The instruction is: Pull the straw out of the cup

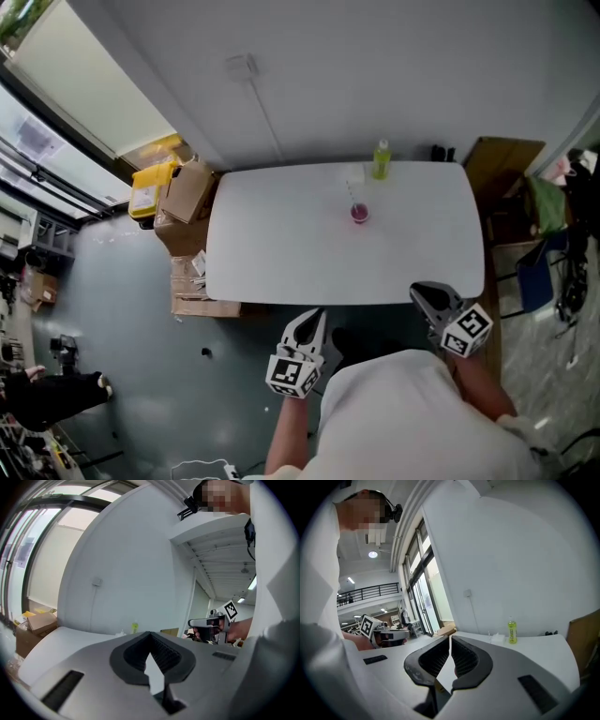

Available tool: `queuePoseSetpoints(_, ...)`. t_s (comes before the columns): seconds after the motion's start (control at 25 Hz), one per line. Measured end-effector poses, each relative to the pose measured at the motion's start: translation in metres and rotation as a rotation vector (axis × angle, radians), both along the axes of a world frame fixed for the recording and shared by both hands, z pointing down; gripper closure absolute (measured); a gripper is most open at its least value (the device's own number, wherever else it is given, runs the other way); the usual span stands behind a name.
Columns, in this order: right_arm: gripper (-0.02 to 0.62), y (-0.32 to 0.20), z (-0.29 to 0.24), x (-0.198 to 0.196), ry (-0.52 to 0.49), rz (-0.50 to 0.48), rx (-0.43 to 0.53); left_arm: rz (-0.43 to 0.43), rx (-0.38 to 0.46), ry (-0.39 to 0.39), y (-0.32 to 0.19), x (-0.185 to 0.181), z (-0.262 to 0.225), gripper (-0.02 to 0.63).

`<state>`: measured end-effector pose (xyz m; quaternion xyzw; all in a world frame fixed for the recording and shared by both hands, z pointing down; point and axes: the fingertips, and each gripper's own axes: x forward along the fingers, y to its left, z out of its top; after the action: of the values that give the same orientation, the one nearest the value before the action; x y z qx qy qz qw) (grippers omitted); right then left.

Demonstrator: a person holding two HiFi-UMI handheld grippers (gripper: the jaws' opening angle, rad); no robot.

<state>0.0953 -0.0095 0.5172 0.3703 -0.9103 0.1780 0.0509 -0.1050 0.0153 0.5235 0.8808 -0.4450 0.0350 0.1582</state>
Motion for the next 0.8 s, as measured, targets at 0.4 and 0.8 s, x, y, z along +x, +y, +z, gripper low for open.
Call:
queuePoseSetpoints(0.4,0.554,-0.032,0.002,-0.031,0.024,0.032,0.007,0.065,-0.009,0.017,-0.037,-0.028,0.009,0.607)
queuePoseSetpoints(0.8,0.554,-0.098,0.019,-0.033,0.021,-0.048,-0.039,-0.041,-0.035,0.032,-0.075,-0.019,0.008,0.607)
